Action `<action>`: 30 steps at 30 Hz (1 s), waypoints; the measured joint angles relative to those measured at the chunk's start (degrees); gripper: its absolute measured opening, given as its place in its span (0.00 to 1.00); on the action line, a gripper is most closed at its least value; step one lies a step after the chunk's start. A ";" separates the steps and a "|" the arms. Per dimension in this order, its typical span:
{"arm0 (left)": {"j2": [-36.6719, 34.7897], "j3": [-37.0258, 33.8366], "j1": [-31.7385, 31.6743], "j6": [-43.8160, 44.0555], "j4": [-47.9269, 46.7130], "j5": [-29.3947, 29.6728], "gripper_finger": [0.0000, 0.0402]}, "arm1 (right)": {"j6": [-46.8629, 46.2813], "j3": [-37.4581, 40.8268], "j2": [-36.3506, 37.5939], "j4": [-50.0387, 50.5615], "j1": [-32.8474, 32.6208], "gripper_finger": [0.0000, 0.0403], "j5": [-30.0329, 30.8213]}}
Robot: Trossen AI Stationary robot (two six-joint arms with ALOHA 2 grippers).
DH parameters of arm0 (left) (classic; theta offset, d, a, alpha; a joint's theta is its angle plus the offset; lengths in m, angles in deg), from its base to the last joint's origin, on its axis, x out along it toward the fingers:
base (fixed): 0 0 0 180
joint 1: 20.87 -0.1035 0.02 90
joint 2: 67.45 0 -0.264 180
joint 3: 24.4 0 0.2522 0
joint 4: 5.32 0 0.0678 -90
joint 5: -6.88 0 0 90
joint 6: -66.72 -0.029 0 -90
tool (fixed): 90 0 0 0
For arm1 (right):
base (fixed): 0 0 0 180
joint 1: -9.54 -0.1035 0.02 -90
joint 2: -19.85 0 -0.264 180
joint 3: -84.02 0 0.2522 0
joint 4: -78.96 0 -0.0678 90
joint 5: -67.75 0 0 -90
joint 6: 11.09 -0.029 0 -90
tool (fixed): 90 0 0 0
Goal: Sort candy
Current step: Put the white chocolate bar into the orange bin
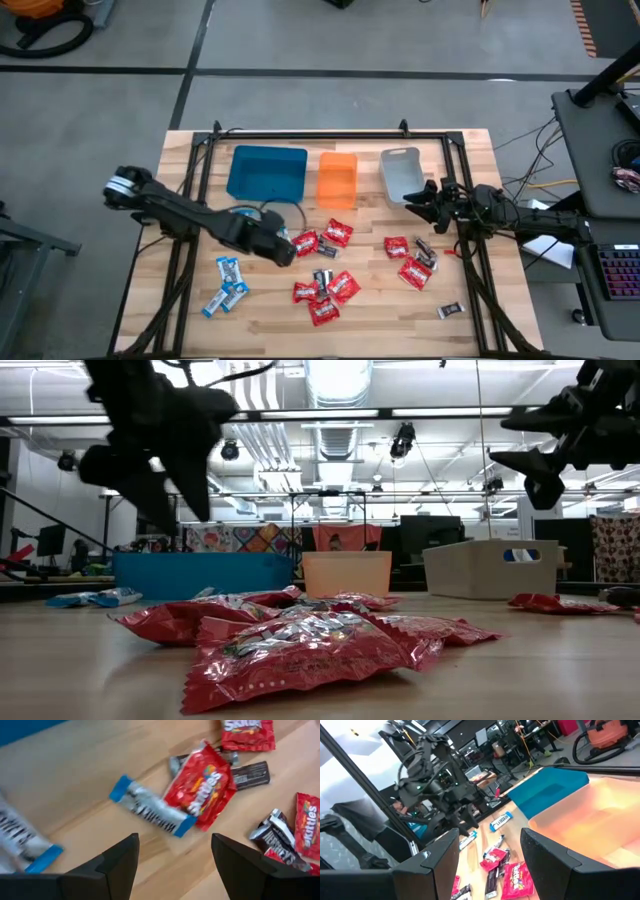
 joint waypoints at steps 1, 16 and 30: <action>1.74 1.57 -0.02 -1.05 -0.19 0.06 0.58 | -0.66 0.00 0.00 0.31 0.00 0.50 0.00; 16.73 9.52 -1.62 2.74 -7.27 -0.32 0.58 | -2.23 -0.09 0.00 4.86 0.00 0.50 0.02; 18.51 6.72 -1.66 4.52 -5.58 1.67 0.55 | -2.18 -0.11 0.00 5.08 0.00 0.50 0.02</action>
